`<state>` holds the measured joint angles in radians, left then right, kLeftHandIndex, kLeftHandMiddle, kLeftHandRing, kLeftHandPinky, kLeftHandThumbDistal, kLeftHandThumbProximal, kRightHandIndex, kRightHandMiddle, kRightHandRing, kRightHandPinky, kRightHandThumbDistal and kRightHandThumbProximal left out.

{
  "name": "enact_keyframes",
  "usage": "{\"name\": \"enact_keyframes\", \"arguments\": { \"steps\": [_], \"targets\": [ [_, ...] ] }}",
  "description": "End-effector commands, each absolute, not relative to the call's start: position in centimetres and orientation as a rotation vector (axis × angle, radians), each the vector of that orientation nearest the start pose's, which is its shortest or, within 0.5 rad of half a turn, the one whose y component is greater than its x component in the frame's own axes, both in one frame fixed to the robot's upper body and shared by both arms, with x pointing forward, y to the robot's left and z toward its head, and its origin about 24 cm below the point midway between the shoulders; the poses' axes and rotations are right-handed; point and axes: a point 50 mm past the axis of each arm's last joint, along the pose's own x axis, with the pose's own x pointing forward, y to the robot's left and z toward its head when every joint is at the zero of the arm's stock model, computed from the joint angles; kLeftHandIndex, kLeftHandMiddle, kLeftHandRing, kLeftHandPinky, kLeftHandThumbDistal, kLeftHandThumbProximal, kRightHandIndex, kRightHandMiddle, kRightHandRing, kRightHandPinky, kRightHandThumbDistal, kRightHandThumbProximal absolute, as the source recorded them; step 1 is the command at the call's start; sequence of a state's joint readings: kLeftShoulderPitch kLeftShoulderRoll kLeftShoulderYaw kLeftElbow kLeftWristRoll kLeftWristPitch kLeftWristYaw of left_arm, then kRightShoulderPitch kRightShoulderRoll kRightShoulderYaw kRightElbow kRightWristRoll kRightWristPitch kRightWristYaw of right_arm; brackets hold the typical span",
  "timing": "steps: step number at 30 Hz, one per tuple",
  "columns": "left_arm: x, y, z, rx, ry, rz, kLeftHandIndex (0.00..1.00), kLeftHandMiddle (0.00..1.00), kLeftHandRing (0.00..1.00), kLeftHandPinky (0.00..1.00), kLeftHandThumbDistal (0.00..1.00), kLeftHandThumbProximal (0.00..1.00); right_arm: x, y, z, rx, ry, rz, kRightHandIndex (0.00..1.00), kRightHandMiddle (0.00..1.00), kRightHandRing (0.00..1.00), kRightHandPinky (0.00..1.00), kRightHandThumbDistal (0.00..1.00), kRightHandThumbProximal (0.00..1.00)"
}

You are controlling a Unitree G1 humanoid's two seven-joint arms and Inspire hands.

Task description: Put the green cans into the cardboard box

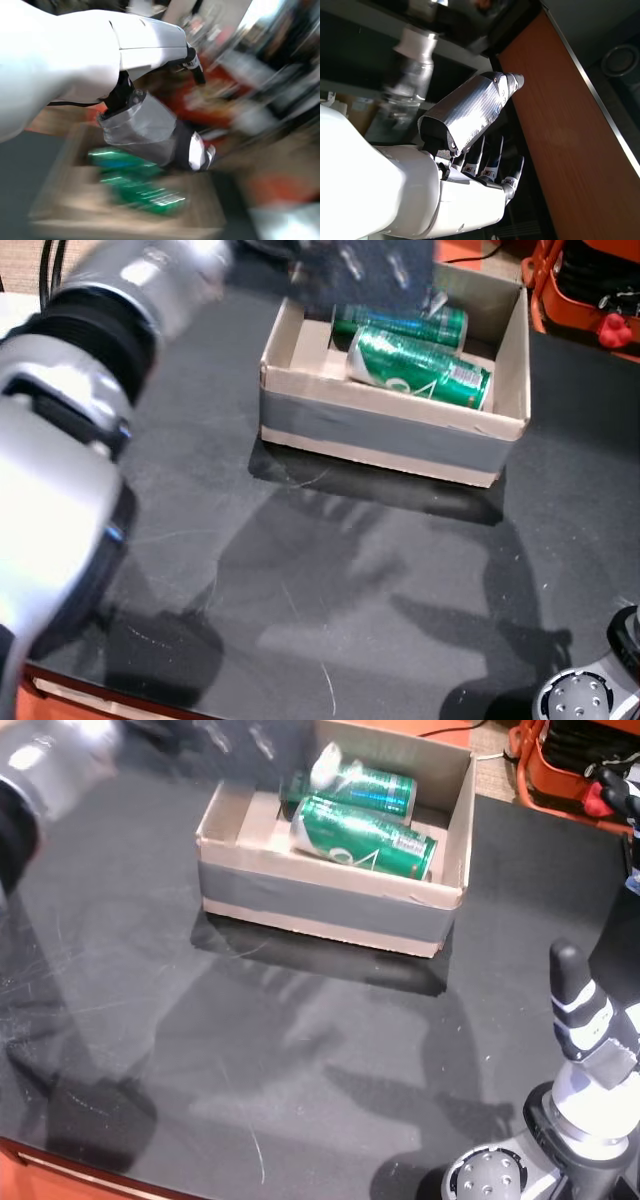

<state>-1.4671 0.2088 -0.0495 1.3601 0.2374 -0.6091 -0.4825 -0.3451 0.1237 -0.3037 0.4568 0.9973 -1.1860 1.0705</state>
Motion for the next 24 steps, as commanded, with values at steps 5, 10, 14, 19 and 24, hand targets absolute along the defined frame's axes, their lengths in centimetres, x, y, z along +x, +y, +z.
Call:
{"name": "enact_keyframes", "arguments": {
  "steps": [5,10,14,19,24],
  "targets": [
    [39.0,17.5,24.1,-0.45,-0.842,-0.911,0.94,0.9,0.96,0.83,1.0,0.36,24.9,-19.3,8.8,0.367,-1.238,-0.046,0.68,0.6,0.64,0.8,1.0,0.78],
    [36.4,21.2,18.4,-0.474,-0.886,-1.008,0.87,0.89,0.98,0.88,1.0,0.59,25.0,-20.4,8.8,0.362,-1.224,-0.025,0.71,0.61,0.64,0.81,0.99,0.77],
    [33.6,23.3,14.4,-0.539,-0.913,-0.972,0.92,0.9,0.96,0.88,1.0,0.47,25.0,-21.3,8.7,0.329,-1.193,-0.015,0.74,0.61,0.62,0.8,1.0,0.79],
    [30.1,24.8,11.1,-0.565,-0.963,-0.88,0.88,0.86,0.93,0.85,1.0,0.48,24.8,-22.4,8.5,0.341,-1.167,0.0,0.75,0.61,0.61,0.79,1.0,0.78],
    [27.0,26.7,9.8,-0.398,-1.152,-0.499,0.85,0.83,0.91,0.88,0.85,0.61,24.8,-23.3,8.2,0.348,-1.153,-0.006,0.75,0.63,0.61,0.79,0.97,0.79]
  ]
}}
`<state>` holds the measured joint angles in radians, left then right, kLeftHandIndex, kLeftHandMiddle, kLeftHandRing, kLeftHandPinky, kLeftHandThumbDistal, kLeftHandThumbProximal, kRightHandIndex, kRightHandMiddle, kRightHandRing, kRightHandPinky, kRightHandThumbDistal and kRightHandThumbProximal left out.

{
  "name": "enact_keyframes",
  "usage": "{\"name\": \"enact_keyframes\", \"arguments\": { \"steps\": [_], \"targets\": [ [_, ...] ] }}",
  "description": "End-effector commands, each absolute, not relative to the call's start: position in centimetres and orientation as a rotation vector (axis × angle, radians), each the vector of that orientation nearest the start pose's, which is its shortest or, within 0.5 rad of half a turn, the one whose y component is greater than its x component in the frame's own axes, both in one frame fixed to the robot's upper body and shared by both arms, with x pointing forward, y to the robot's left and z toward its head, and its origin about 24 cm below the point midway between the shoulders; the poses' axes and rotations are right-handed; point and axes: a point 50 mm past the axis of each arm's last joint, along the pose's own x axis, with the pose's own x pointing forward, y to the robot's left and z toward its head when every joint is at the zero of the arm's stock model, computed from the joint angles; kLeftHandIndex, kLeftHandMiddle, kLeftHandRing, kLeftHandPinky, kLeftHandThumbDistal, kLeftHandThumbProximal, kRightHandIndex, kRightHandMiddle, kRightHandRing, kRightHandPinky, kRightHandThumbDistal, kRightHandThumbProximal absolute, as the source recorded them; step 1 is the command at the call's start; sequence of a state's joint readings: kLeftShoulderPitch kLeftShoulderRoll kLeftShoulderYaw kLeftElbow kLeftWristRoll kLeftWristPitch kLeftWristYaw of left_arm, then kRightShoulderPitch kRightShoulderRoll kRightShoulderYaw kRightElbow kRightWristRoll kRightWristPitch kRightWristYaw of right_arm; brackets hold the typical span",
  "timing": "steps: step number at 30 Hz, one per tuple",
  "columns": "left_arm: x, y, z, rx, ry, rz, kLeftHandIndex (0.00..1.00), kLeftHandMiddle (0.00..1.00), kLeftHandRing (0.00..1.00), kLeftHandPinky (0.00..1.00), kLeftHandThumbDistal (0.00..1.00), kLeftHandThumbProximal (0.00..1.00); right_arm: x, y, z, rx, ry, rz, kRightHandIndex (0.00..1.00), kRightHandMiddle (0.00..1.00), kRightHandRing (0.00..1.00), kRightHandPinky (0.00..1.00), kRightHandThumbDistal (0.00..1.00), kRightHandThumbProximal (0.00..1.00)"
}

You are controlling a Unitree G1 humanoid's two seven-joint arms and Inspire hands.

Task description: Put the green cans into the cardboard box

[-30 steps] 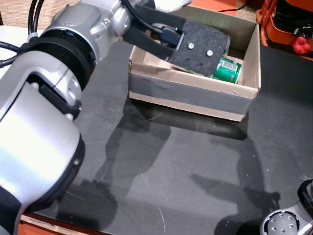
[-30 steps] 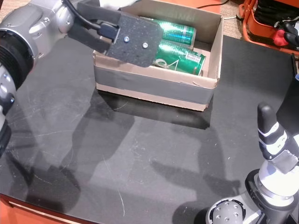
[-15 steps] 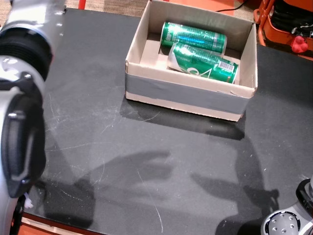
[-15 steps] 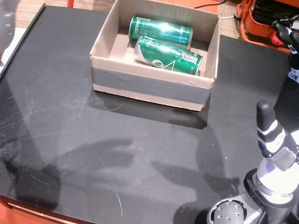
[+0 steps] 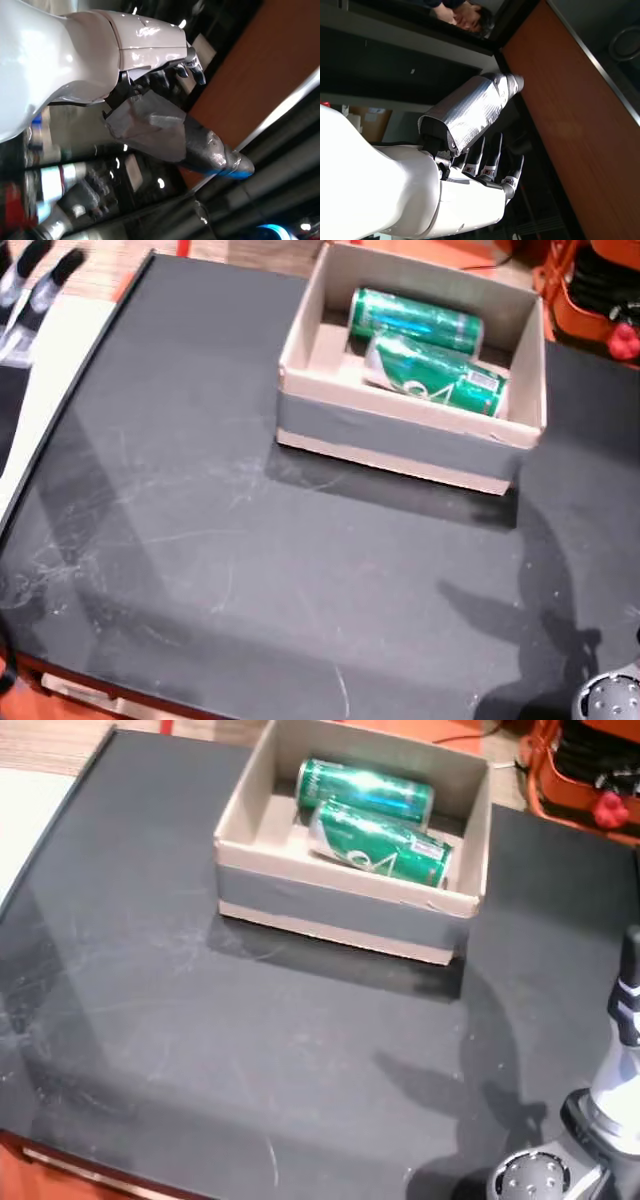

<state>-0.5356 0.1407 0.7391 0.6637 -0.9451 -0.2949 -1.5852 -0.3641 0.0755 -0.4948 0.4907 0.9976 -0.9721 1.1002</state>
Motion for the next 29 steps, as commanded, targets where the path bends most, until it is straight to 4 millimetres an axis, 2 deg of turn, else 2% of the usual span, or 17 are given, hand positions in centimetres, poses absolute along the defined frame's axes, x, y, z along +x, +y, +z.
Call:
{"name": "enact_keyframes", "arguments": {
  "steps": [1,2,3,5,7,9,11,15,19,22,24,26,27,28,29],
  "targets": [
    [26.4,27.3,9.6,-0.354,-1.201,-0.333,0.86,0.84,0.93,0.9,0.7,0.63,24.8,-23.4,8.1,0.353,-1.149,-0.008,0.76,0.63,0.61,0.79,0.97,0.79],
    [25.9,27.8,9.5,-0.324,-1.245,-0.168,0.86,0.84,0.93,0.95,0.53,0.7,24.8,-23.5,8.1,0.359,-1.145,-0.006,0.76,0.63,0.61,0.79,0.99,0.79],
    [25.5,28.4,9.3,-0.342,-1.276,-0.028,0.88,0.86,0.95,0.99,0.42,0.79,24.8,-23.7,8.1,0.361,-1.144,-0.003,0.76,0.63,0.62,0.8,0.97,0.78],
    [24.9,29.2,8.8,-0.411,-1.301,0.142,0.92,0.89,0.98,1.0,0.35,0.93,24.8,-23.9,8.0,0.37,-1.14,0.003,0.74,0.62,0.61,0.79,0.98,0.76],
    [24.5,29.6,8.3,-0.475,-1.307,0.241,0.92,0.89,0.98,1.0,0.35,1.0,24.9,-24.2,8.0,0.373,-1.132,0.004,0.72,0.61,0.61,0.79,1.0,0.78],
    [24.0,29.8,7.8,-0.523,-1.318,0.293,0.93,0.89,0.98,1.0,0.33,1.0,24.9,-24.3,7.9,0.368,-1.124,0.003,0.72,0.61,0.61,0.79,1.0,0.79],
    [23.4,29.8,7.2,-0.542,-1.312,0.344,0.93,0.96,1.0,1.0,0.32,1.0,24.9,-24.4,8.0,0.369,-1.124,0.018,0.73,0.62,0.62,0.79,0.98,0.78],
    [22.9,29.5,6.3,-0.583,-1.294,0.366,0.91,0.95,1.0,1.0,0.27,1.0,24.8,-24.7,7.9,0.372,-1.123,0.039,0.72,0.61,0.61,0.78,1.0,0.78],
    [22.9,28.9,6.2,-0.631,-1.29,0.34,0.95,0.96,1.0,1.0,0.25,1.0,24.9,-24.7,7.9,0.355,-1.11,0.037,0.72,0.6,0.6,0.78,0.99,0.79],
    [23.0,28.7,6.3,-0.621,-1.288,0.338,0.93,0.93,0.99,1.0,0.3,1.0,25.0,-24.6,8.0,0.35,-1.105,0.043,0.72,0.6,0.6,0.78,1.0,0.79],
    [23.2,28.4,6.1,-0.665,-1.297,0.341,0.94,0.93,0.99,1.0,0.25,1.0,25.1,-24.7,8.0,0.355,-1.102,0.048,0.73,0.6,0.6,0.78,1.0,0.79],
    [23.4,27.7,5.3,-0.714,-1.257,0.362,0.92,0.93,1.0,1.0,0.28,1.0,25.0,-24.8,8.0,0.365,-1.095,0.045,0.74,0.6,0.61,0.78,1.0,0.77],
    [23.6,27.4,4.9,-0.75,-1.225,0.354,0.92,0.94,1.0,1.0,0.3,1.0,25.0,-24.8,8.0,0.376,-1.095,0.044,0.73,0.6,0.61,0.78,1.0,0.74],
    [23.7,27.2,4.6,-0.776,-1.201,0.345,0.92,0.95,1.0,1.0,0.3,0.93,25.0,-24.8,8.0,0.383,-1.096,0.045,0.73,0.61,0.61,0.78,1.0,0.74],
    [23.8,27.1,4.4,-0.795,-1.187,0.334,0.92,0.95,1.0,1.0,0.28,0.91,25.0,-24.9,8.0,0.384,-1.099,0.043,0.73,0.61,0.62,0.79,1.0,0.76]
  ]
}}
